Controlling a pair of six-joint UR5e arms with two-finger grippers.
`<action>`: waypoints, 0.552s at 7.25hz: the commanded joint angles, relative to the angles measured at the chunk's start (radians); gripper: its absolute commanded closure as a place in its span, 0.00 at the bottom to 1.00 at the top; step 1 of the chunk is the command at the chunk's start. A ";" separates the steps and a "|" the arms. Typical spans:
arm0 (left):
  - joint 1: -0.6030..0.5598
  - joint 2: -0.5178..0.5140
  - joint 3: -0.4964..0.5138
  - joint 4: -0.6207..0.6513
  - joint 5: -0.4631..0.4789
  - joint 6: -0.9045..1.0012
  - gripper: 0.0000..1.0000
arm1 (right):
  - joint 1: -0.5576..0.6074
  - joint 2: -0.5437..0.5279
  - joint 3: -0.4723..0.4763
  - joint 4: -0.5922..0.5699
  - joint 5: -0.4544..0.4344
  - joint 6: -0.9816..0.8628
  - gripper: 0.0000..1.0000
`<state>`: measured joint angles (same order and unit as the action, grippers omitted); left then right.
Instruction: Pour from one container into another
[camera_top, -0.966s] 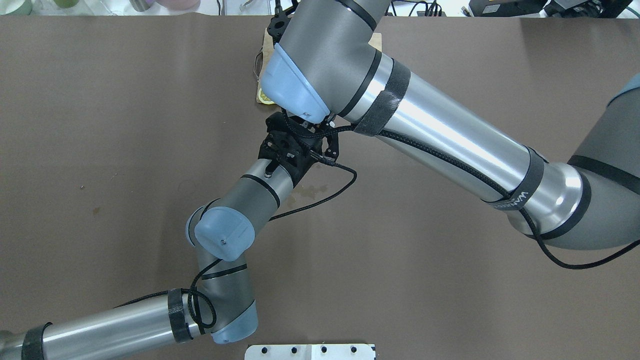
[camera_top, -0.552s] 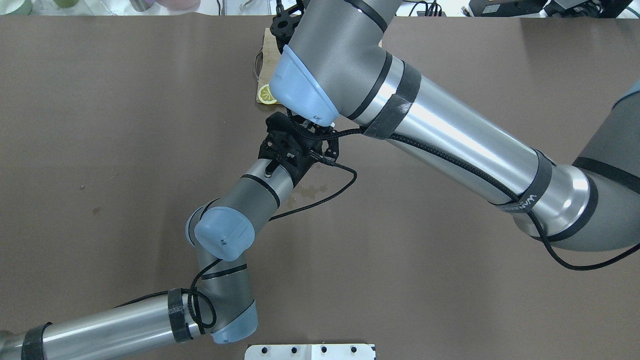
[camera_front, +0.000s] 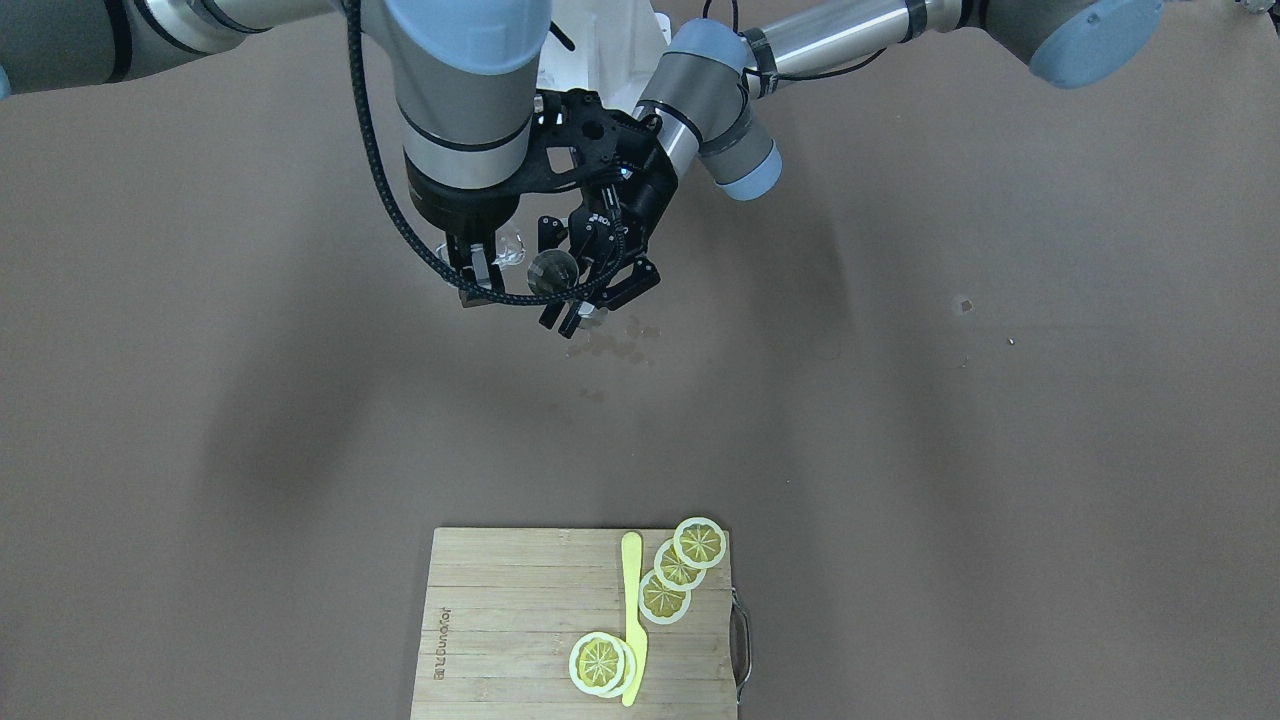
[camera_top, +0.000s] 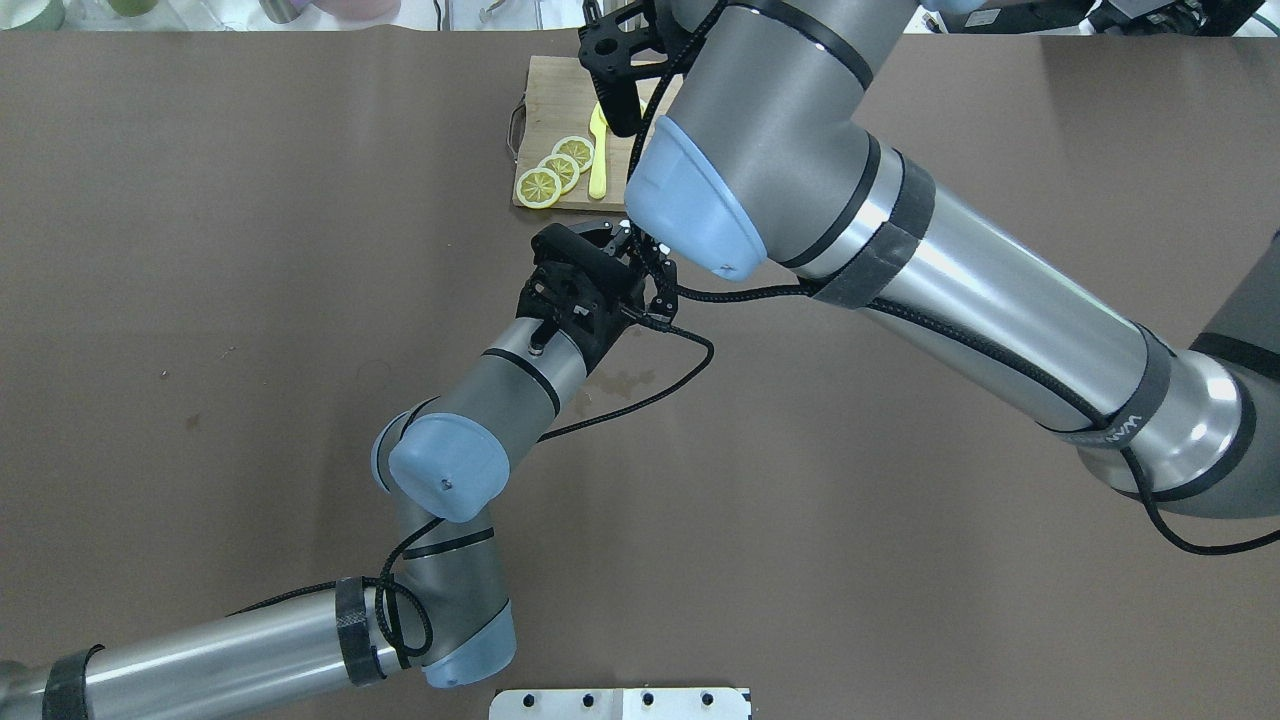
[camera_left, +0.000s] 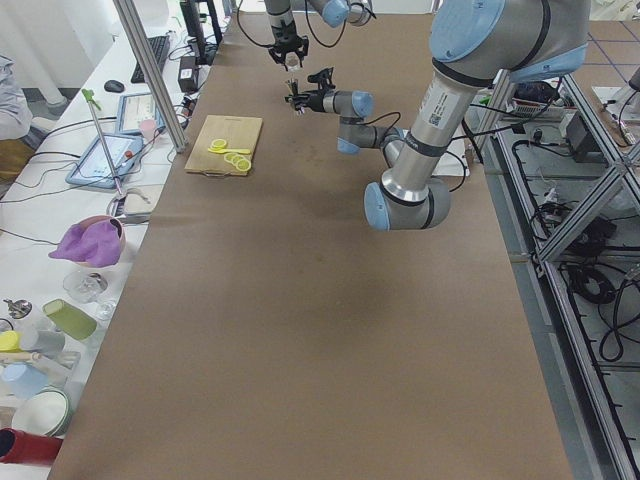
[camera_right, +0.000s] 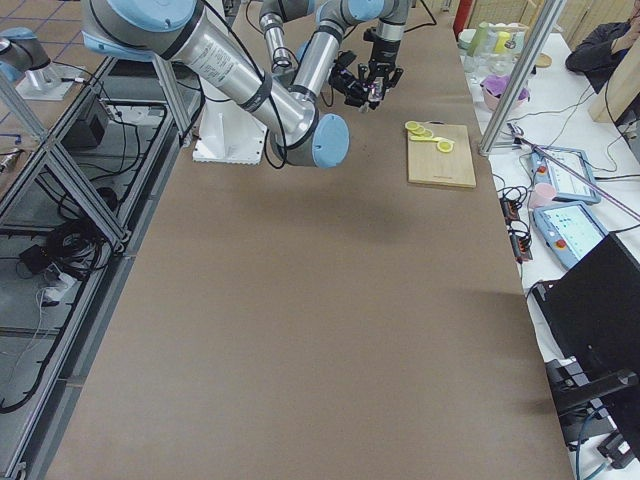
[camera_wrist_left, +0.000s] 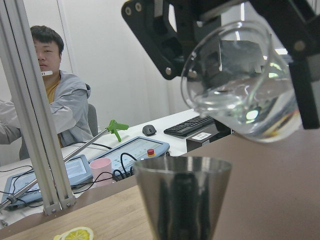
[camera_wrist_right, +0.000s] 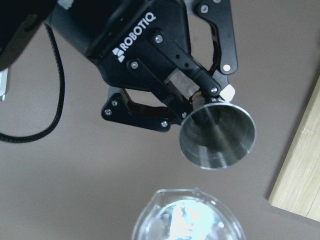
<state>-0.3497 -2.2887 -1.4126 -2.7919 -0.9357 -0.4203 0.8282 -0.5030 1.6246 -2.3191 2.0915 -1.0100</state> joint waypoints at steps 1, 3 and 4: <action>0.000 0.002 0.000 0.000 0.000 0.000 1.00 | 0.095 -0.095 0.122 0.053 0.105 0.002 1.00; 0.000 0.012 -0.011 0.000 0.000 0.002 1.00 | 0.140 -0.272 0.265 0.163 0.142 0.007 1.00; -0.002 0.014 -0.011 0.000 0.000 0.002 1.00 | 0.150 -0.343 0.291 0.232 0.151 0.010 1.00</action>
<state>-0.3502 -2.2791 -1.4208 -2.7918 -0.9357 -0.4190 0.9606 -0.7522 1.8640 -2.1644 2.2280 -1.0037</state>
